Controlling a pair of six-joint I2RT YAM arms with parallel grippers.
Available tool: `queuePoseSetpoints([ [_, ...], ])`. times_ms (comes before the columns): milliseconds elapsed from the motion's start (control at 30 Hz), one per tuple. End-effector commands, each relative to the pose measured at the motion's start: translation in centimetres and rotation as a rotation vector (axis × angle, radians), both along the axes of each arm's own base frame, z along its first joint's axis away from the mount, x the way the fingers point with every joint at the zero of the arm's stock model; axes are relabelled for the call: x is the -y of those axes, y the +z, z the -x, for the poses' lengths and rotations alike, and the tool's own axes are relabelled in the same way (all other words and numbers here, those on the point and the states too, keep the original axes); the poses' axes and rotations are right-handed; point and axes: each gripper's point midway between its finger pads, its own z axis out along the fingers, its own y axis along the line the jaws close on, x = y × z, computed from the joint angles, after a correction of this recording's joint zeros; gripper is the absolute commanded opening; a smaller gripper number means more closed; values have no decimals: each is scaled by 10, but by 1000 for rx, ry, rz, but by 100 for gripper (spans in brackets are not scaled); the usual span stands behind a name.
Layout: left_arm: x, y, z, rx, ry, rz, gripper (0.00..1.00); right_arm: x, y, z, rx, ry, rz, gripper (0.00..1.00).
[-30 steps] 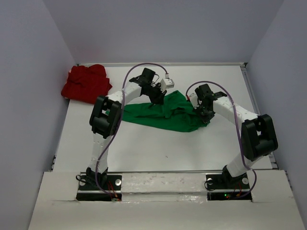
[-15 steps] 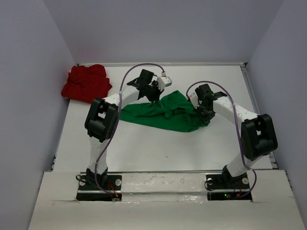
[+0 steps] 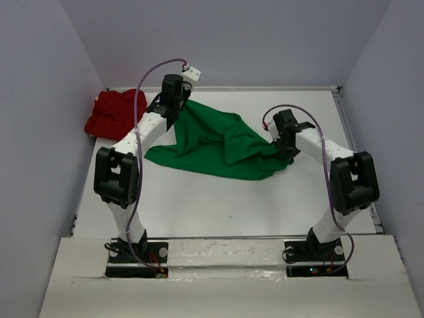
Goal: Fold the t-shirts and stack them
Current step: Flatten out the tshirt
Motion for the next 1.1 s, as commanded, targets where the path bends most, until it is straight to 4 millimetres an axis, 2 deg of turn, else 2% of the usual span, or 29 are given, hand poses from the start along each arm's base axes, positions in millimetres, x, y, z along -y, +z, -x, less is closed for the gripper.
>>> queuePoseSetpoints([
  [0, -32, 63, 6, 174, 135, -43, 0, 4, 21, -35, 121, -27, 27, 0],
  [133, -46, 69, 20, 191, 160, -89, 0, 4, 29, -59, 194, -50, 45, 0],
  [333, -52, 68, 38, 174, 163, -91, 0, -3, 33, -91, 237, -44, 51, 0],
  [500, -53, 68, 48, 159, 156, -75, 0, 3, 42, -125, 307, -32, 77, 0],
  [567, -54, 70, 52, 162, 157, -68, 0, 8, 36, -136, 309, -35, 99, 0],
  [633, -54, 70, 55, 158, 154, -63, 0, 10, 44, -153, 356, -45, 103, 0],
  [667, -56, 70, 56, 157, 158, -66, 0, 10, 36, -158, 349, -42, 111, 0],
  [733, -58, 71, 60, 159, 163, -69, 0, 14, 34, -170, 359, -54, 120, 0],
  [767, -58, 71, 61, 157, 163, -70, 0, 20, 33, -174, 362, -69, 123, 0],
  [933, -67, 73, 75, 170, 181, -72, 0, 19, 26, -183, 363, -72, 125, 0],
  [967, -68, 74, 77, 175, 183, -79, 0, 24, 27, -184, 368, -86, 128, 0],
  [1033, -76, 79, 82, 196, 205, -90, 0, 29, 37, -189, 399, -105, 122, 0],
  [1067, -79, 82, 83, 209, 211, -94, 0, 26, 50, -195, 438, -115, 100, 0],
])
